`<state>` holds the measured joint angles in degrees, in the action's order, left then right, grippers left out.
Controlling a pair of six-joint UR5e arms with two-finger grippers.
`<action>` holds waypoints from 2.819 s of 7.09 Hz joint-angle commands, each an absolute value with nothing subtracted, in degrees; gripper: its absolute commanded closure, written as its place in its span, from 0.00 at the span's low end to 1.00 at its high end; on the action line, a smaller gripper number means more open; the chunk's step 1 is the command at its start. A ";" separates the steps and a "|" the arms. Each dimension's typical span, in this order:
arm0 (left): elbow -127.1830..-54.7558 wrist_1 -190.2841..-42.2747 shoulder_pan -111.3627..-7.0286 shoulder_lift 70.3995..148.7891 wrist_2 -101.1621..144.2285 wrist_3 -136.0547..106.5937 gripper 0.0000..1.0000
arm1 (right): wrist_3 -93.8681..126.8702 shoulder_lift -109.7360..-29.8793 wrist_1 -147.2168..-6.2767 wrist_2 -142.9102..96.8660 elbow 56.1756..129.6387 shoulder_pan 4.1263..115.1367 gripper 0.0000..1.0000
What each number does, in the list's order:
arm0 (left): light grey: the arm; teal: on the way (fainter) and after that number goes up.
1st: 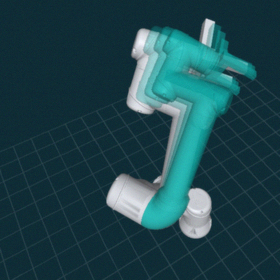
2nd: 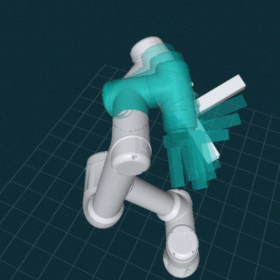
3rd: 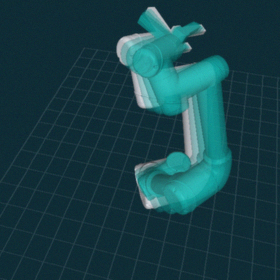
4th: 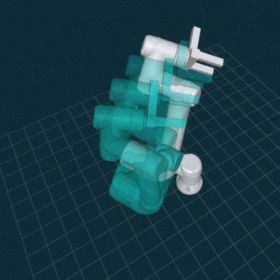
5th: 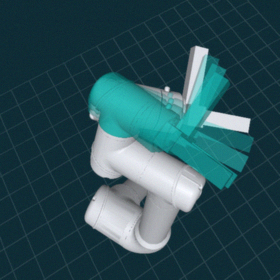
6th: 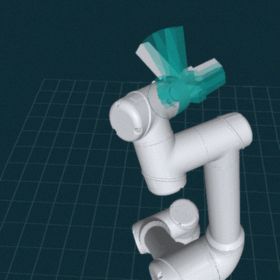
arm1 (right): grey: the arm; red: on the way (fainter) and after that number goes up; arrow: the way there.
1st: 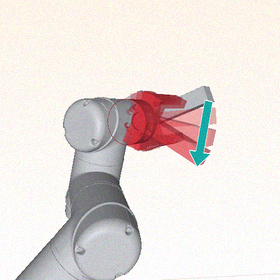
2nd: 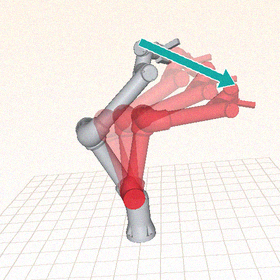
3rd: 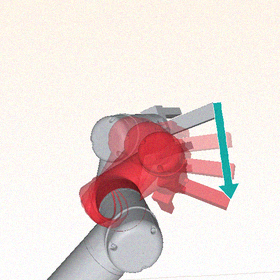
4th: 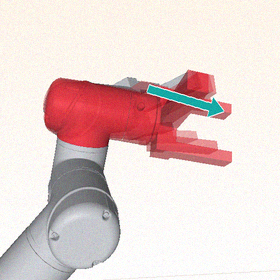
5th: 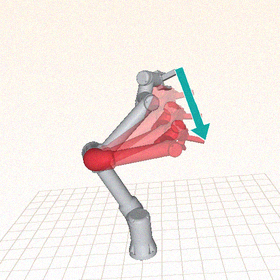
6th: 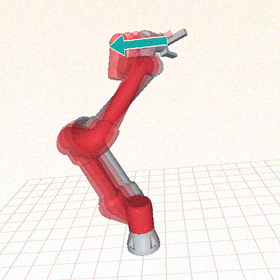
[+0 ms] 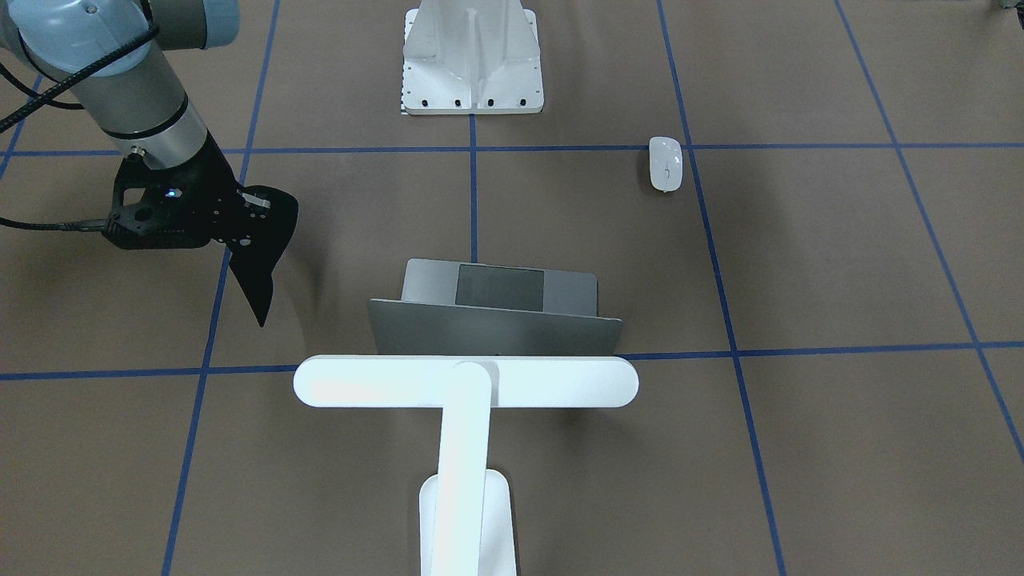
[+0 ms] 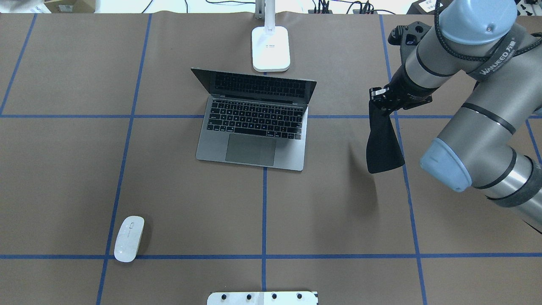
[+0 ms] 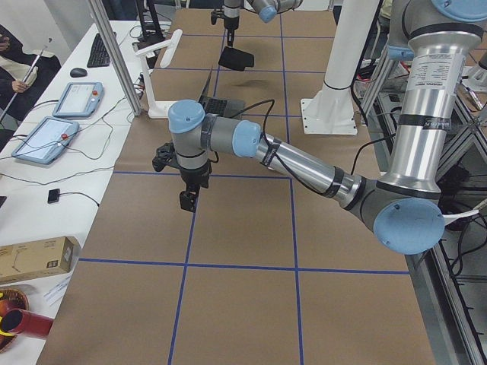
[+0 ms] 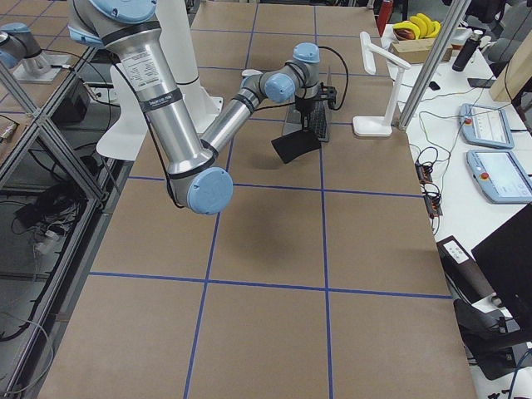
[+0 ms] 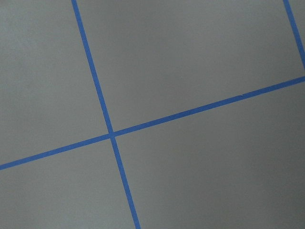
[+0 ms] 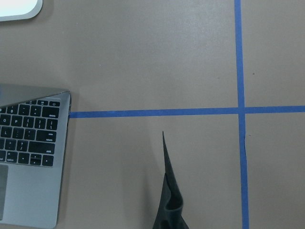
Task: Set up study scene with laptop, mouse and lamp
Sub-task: 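Carry the mouse pad beside the laptop and release it with the right gripper, then retract the right gripper while moving the left gripper toward the white mouse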
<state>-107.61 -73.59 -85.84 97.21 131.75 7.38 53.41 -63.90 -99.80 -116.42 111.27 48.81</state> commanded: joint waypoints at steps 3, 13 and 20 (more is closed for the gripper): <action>-107.75 -73.56 -85.96 97.21 131.75 7.38 0.01 | 52.82 -62.49 -100.28 -113.55 110.83 48.34 0.00; -112.92 -77.17 -71.14 100.11 131.31 -26.06 0.00 | 36.60 -77.14 -99.58 -116.10 108.46 50.79 0.00; -115.58 -85.51 -44.51 100.02 120.60 -49.29 0.00 | 13.14 -88.14 -99.67 -118.12 108.02 59.40 0.00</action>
